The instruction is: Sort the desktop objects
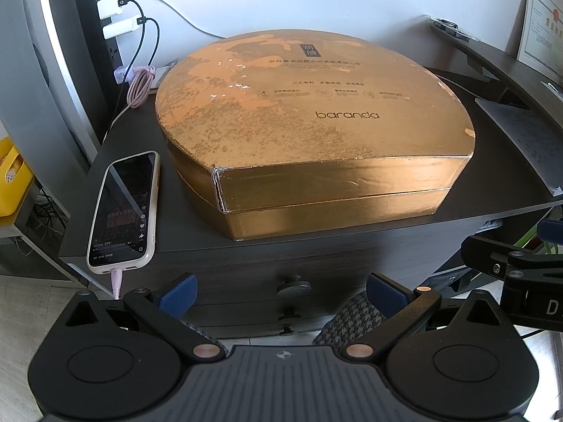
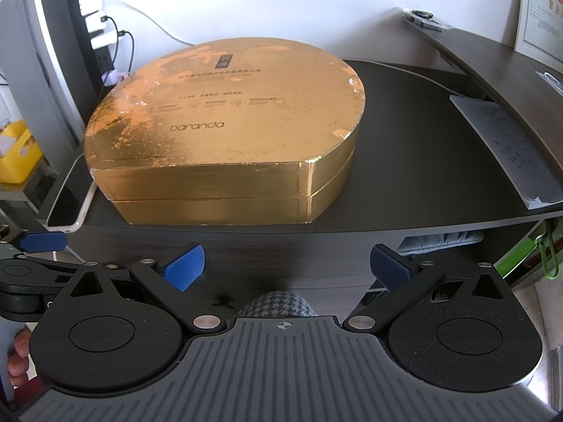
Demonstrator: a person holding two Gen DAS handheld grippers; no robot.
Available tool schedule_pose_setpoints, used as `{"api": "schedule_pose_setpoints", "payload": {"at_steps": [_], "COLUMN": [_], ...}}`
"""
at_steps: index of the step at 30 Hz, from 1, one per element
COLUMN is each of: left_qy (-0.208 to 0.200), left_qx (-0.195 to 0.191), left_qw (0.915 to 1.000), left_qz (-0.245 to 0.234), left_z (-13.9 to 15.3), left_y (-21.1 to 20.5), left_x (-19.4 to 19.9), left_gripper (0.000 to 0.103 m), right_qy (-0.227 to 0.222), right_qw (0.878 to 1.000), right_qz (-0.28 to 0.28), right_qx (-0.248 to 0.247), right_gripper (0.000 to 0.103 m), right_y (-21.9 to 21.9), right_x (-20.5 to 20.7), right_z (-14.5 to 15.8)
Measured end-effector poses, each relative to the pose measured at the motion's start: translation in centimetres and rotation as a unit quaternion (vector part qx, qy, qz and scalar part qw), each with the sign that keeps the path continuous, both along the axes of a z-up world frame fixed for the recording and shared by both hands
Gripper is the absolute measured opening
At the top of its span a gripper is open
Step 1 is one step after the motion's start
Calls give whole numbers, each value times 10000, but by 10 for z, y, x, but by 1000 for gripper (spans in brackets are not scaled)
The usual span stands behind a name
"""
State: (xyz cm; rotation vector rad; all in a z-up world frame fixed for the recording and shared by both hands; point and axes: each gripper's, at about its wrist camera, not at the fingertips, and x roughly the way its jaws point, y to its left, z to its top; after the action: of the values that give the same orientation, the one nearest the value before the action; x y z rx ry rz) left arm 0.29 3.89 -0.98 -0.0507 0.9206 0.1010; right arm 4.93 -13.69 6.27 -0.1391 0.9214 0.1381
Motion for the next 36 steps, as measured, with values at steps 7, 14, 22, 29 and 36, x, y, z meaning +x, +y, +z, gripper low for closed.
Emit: {"api": "schedule_pose_setpoints", "payload": {"at_steps": [7, 14, 22, 29, 36], "left_qy": [11, 16, 22, 23, 29], "left_qx": [3, 12, 30, 49, 57], "left_qw": [10000, 10000, 10000, 10000, 10000], "left_qz": [-1, -5, -9, -10, -18], "left_z": [-1, -1, -1, -1, -1], "left_y": [0, 0, -2, -2, -2], "left_x": [0, 0, 0, 0, 1], "left_gripper": [102, 102, 102, 102, 102], "right_qy": [23, 28, 31, 36, 38], "right_qw": [10000, 10000, 10000, 10000, 10000], "right_qz": [-7, -8, -13, -13, -8], "right_qx": [-2, 6, 14, 12, 1], "right_gripper": [103, 103, 103, 103, 103], "right_y": [0, -1, -2, -2, -2], "right_x": [0, 0, 0, 0, 1], "right_z": [-2, -2, -2, -3, -3]}}
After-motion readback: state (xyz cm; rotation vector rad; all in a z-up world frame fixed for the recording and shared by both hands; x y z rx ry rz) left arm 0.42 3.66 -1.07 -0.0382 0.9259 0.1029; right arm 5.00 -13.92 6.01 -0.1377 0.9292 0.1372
